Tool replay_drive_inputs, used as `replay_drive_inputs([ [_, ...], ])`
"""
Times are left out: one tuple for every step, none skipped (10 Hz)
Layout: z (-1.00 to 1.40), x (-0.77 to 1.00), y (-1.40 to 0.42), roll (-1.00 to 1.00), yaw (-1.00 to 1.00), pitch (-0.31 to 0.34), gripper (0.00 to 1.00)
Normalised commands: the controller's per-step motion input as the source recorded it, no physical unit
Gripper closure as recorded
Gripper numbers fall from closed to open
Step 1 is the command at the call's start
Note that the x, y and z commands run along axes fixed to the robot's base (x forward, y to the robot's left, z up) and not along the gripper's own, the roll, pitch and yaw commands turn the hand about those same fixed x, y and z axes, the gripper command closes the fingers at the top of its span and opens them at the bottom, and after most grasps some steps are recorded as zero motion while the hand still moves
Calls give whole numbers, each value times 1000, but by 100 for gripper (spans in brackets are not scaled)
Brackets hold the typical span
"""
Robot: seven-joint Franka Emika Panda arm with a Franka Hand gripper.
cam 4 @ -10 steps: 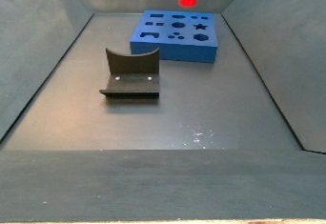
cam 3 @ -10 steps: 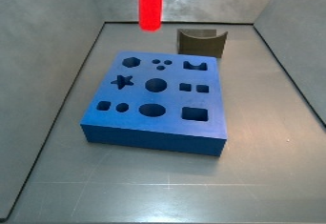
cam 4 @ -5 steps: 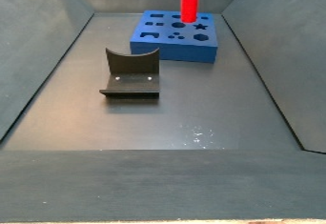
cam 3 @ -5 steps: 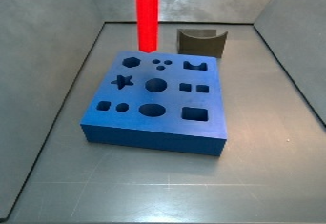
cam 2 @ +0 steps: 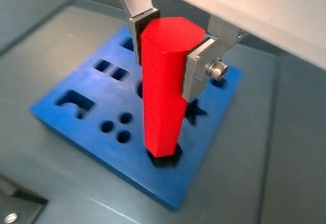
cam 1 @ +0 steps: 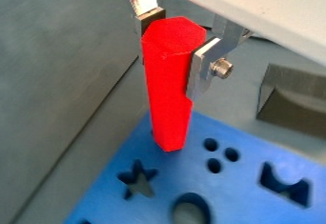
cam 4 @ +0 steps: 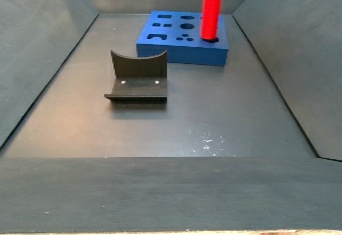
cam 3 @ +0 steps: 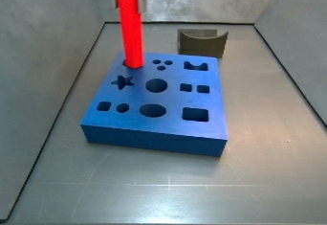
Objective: Pick up the hexagon object. Move up. Place the hexagon object on the fixture. Regrasp the hexagon object. Move to above the board. Insert the hexagon object.
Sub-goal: Insert the hexagon object.
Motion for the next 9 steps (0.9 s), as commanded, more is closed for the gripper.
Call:
replay_drive_inputs([
  [0,3,3,0,-14,0,100],
  [-51,-91,411,-94,-343,0,100],
  [-120,0,383,-121,-483,0,100],
  [106,63,29,-46,-77,0,100],
  [-106,54,-17,0,0,0,100],
  [-103,0,-243,0,-937,0,100],
  [-171,0,-237,0,-920,0,100],
  [0,-149,-97,0,-314,-7,100],
  [-63,0,0,0,0,0,100],
])
